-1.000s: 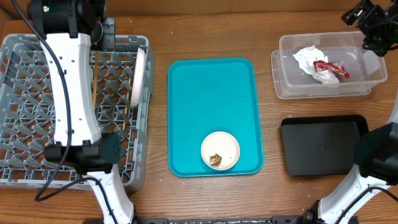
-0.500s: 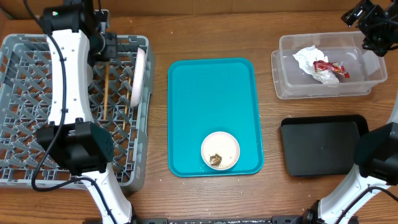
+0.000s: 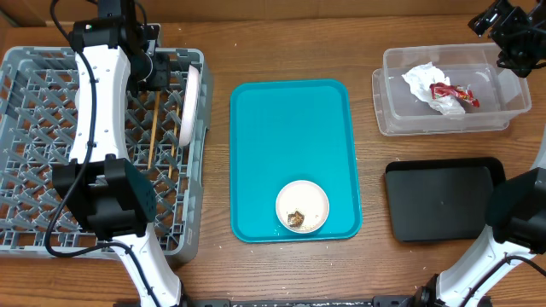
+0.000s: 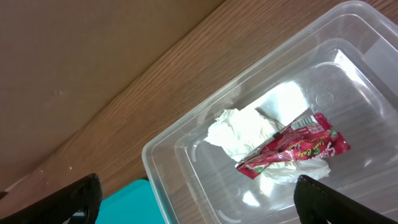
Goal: Sort waste into correct bins and load items into the dishwasher
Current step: 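Carry the chopstick to the rack and insert it beside the first, then open the left gripper and withdraw it to the rack's left side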
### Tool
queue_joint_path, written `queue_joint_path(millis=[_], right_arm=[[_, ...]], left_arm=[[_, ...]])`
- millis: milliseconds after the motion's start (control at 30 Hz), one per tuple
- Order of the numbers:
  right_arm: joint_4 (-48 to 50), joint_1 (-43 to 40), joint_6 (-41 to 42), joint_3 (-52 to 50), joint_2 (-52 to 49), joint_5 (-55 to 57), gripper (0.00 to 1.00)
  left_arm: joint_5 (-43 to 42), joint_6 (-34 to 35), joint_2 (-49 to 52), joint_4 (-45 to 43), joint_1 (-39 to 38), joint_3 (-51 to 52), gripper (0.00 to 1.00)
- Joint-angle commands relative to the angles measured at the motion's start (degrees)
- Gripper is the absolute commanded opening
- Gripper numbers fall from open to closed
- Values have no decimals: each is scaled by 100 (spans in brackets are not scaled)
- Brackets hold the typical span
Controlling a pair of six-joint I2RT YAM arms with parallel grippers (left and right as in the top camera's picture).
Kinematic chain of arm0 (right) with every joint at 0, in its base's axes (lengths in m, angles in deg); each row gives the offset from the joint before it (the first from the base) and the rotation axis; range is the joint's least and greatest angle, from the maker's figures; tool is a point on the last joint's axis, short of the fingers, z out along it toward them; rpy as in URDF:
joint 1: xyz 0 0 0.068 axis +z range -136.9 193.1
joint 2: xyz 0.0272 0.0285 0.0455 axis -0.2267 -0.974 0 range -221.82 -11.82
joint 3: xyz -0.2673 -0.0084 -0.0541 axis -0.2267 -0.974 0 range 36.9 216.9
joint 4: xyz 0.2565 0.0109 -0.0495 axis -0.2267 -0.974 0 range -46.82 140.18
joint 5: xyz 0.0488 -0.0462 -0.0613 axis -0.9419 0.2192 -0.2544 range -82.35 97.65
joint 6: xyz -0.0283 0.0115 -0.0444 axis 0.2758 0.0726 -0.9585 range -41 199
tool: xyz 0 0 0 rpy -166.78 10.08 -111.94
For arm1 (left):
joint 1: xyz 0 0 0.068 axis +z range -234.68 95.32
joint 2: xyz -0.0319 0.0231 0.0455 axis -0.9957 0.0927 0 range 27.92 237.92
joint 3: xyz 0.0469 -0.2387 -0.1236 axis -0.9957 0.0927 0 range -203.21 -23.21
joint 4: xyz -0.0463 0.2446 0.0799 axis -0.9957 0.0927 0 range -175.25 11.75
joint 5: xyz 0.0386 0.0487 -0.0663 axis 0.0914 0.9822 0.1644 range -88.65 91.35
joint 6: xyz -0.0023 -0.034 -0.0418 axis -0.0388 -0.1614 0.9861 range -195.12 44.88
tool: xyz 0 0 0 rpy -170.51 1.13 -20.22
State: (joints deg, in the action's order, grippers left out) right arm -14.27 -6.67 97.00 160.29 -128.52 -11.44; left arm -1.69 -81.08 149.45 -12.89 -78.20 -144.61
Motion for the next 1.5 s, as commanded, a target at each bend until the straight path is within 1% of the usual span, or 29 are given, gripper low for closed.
queue_joint_path(millis=[0,200,267,300,333,400,433,567,700,833,867,933,967,1000,1033,1233,1467], right_arm=[[26,20,24,39,275,17,100],[26,20,24,39,275,17,100],[26,20,26,39,275,17,100],[26,20,24,39,275,20,100],[26,20,26,39,275,17,100],[26,20,24,39,275,20,100],[26,20,24,39,275,20,100],[26,20,24,39,275,17,100],[26,20,24,39,275,17,100],[26,20,24,39,275,17,100],[26,20,24,39,275,17,100],[26,20,24,39,275,20,100],[26,20,24,39,275,17,100],[26,20,24,39,275,20,100],[26,20,24,39,275,17,100],[26,20,24,39,275,17,100],[26,20,24,39,275,17,100]], left_arm=[[-101,-157,-9,-20,33,31,12],[-98,-155,-4,24,33,31,12],[-98,-122,-4,26,33,31,19],[-107,-85,-4,26,31,31,21],[-105,-4,-7,31,31,28,20],[-111,201,-17,63,31,4,11],[-153,332,-28,129,31,-52,8],[-411,647,-59,673,33,-647,5],[-448,975,-59,1565,31,-1799,5],[-450,1246,-61,2444,31,-3045,18],[-507,1314,-87,2448,31,-3230,24],[-964,1329,-299,2446,31,-3311,57],[-1161,1329,-404,2444,22,-3311,71],[-1344,1327,-529,2446,22,-3311,80],[-1469,1327,-627,2446,24,-3311,100],[-2177,1327,-1294,2446,-61,-3244,100],[-2184,1320,-2149,2446,-590,-2605,100]])
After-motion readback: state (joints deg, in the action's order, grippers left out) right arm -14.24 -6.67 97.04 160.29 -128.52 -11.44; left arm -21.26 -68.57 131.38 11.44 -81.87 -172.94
